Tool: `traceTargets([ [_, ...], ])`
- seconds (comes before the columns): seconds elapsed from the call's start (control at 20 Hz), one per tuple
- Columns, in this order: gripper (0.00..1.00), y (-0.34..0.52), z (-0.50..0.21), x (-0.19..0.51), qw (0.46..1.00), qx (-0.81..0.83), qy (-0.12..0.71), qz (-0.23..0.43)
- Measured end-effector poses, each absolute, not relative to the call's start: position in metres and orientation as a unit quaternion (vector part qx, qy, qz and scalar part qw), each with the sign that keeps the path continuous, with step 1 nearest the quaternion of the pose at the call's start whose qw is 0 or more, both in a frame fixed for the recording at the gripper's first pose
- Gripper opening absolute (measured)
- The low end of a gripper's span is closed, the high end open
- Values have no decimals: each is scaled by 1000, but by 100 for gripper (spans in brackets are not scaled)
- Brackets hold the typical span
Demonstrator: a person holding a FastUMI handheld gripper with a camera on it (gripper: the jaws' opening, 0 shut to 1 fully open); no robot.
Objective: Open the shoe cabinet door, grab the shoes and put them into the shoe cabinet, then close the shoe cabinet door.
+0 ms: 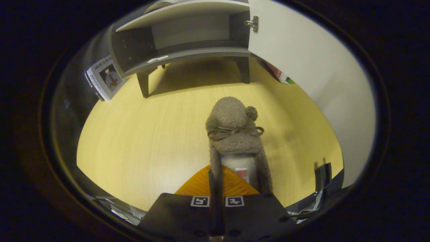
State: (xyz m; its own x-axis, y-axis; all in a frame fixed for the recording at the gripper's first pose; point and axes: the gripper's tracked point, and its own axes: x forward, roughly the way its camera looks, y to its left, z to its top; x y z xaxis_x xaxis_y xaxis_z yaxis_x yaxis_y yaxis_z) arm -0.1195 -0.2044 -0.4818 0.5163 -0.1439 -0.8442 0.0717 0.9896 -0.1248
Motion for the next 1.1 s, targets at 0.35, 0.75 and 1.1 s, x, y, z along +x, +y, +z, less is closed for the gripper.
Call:
traceTargets([
  [0.35, 3, -193, -423, -94, 900, -43, 432, -50],
  [0.75, 3, -168, -312, -44, 941, -62, 333, -27],
  [1.1, 3, -148, -207, 17, 967, -97, 237, -1],
])
